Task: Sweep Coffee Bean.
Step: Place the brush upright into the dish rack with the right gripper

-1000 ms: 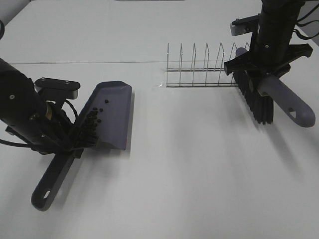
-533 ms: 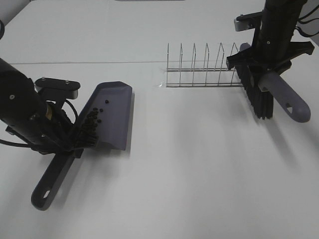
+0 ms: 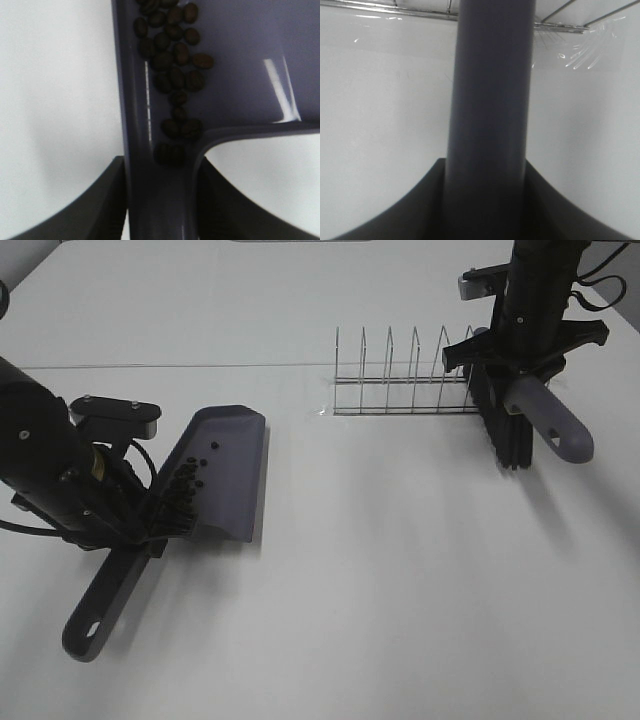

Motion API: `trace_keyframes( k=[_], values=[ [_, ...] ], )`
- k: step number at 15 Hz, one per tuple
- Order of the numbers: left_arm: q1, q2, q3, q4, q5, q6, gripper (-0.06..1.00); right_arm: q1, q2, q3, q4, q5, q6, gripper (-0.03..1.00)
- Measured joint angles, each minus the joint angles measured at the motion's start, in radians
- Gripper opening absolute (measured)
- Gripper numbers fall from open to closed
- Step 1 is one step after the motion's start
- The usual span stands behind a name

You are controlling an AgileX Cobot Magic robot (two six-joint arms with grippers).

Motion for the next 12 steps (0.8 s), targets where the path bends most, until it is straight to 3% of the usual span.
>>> trace_keyframes(
  k=[5,11,12],
  values=[
    [0.0,0.0,0.0,0.0,-0.002,0.0,0.38,-0.003,0.1,-0.177,-0.008,0.038,0.0,0.36],
    [0.0,0.0,0.0,0.0,-0.005,0.0,0.38,-0.003,0.127,-0.194,-0.012,0.041,0.0,0.36],
    [0.0,0.0,0.0,0.0,-0.016,0.0,0.38,-0.003,0.127,-0.194,-0.009,0.042,0.0,0.42]
  ],
)
